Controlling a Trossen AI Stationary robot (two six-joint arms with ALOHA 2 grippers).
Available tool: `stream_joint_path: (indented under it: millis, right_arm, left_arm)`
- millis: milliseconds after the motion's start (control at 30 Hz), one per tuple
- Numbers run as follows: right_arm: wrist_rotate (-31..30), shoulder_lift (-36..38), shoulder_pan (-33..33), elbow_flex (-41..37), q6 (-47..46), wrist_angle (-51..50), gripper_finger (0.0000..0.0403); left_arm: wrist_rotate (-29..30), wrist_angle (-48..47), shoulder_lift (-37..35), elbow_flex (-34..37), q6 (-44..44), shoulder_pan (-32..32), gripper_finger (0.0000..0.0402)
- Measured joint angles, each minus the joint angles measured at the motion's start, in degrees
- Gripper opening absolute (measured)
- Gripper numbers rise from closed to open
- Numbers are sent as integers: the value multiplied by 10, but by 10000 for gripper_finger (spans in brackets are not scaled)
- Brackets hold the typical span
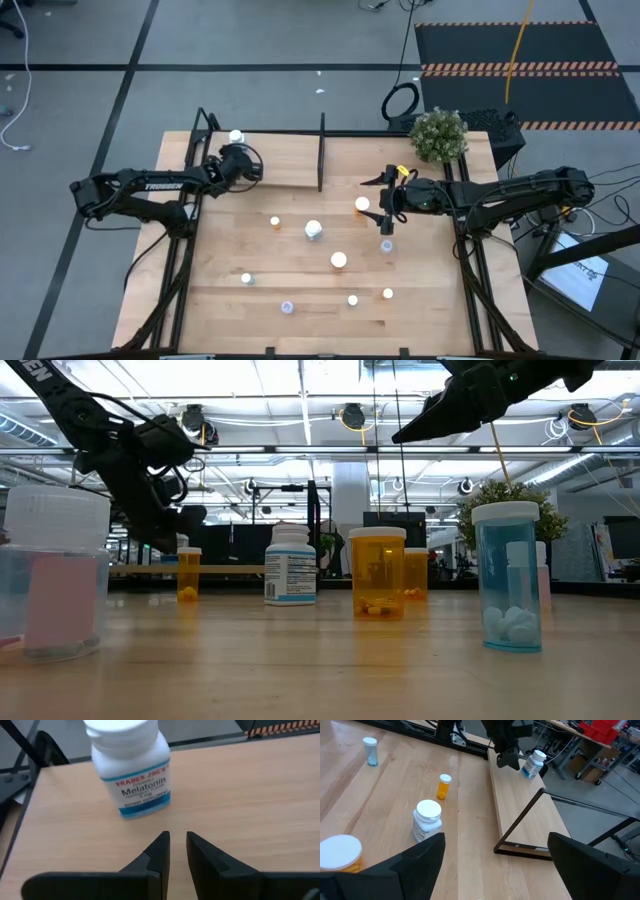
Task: Pick and place medicine bottles onto shelf by color
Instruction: Put the bottom white pill bottle on the shelf
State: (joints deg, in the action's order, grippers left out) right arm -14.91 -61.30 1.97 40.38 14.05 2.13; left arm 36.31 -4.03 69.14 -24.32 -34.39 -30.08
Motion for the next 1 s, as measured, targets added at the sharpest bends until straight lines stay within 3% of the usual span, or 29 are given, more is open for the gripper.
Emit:
stream_joint_path:
  millis: [1000]
  right_arm:
    - [0,0,0,0,-44,2,349]
  left_arm:
    - [-4,28,0,-1,74,-86,65]
